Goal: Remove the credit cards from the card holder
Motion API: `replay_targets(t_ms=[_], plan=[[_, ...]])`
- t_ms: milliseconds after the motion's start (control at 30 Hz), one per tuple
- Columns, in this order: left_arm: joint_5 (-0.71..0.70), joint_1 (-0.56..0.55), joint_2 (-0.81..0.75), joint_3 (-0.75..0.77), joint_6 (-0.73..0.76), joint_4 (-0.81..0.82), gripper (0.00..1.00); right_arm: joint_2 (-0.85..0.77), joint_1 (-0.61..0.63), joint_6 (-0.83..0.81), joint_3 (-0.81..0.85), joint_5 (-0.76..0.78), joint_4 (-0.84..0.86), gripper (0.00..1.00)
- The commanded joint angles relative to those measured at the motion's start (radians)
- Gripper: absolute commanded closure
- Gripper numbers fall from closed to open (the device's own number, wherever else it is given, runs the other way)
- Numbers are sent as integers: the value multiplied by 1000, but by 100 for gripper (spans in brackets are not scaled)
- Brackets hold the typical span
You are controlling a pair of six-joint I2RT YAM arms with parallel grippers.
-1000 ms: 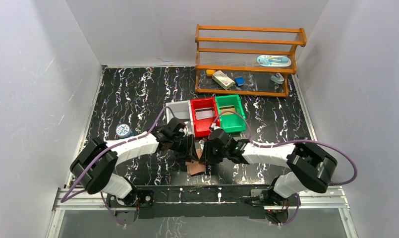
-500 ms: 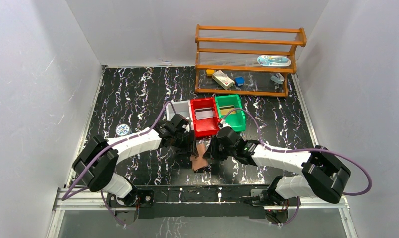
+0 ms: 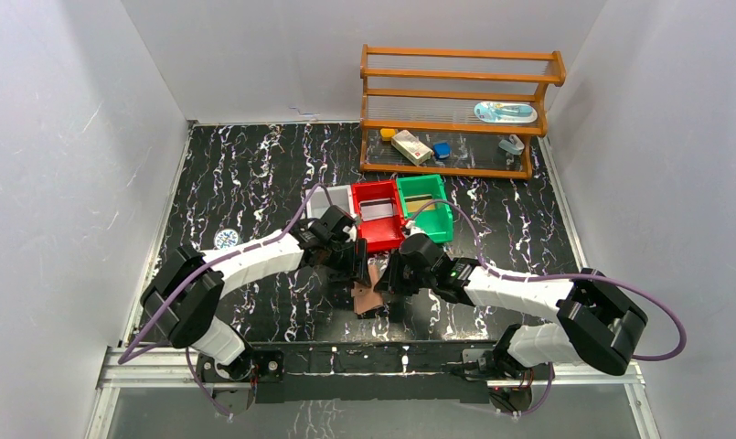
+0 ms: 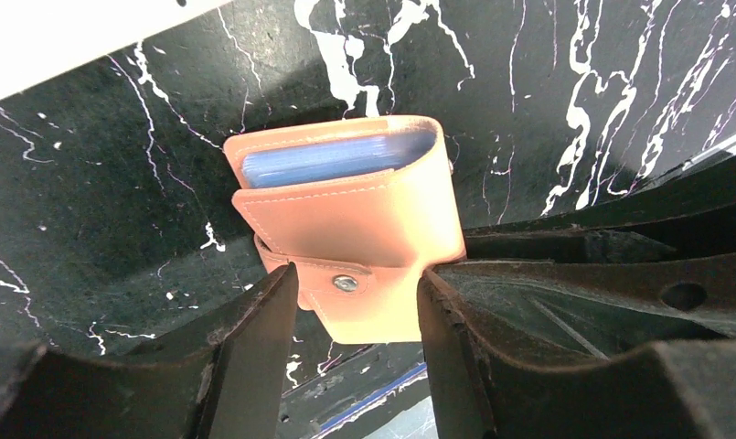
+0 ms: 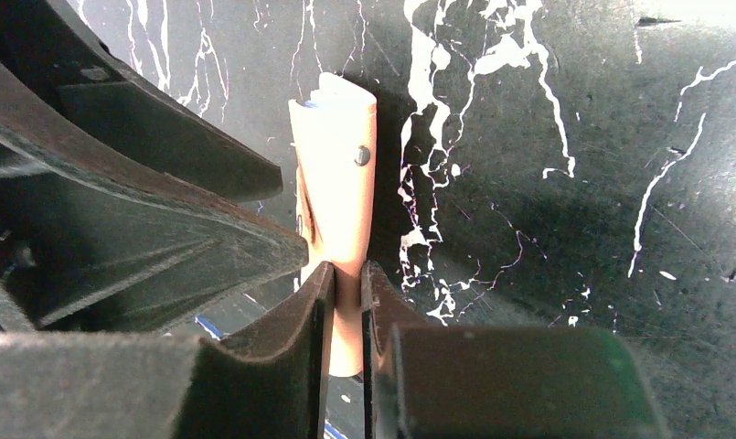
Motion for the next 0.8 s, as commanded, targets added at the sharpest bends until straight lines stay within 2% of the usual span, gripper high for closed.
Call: replay_targets(t_ms=[0,267,667,767], plan=[[46,-16,25,27,19,-32,50,-11,-3,14,40,-15,56,85],[-29,-54,95,37,46,-131,58,-18,-3,12,50,-15,60,85],[-104,-56,77,43,44,-168,86,-41,-4,19,41,28,22,85],[-124,-55,54,31,32,-167,90,-48,-5,31,32,52,11,87]])
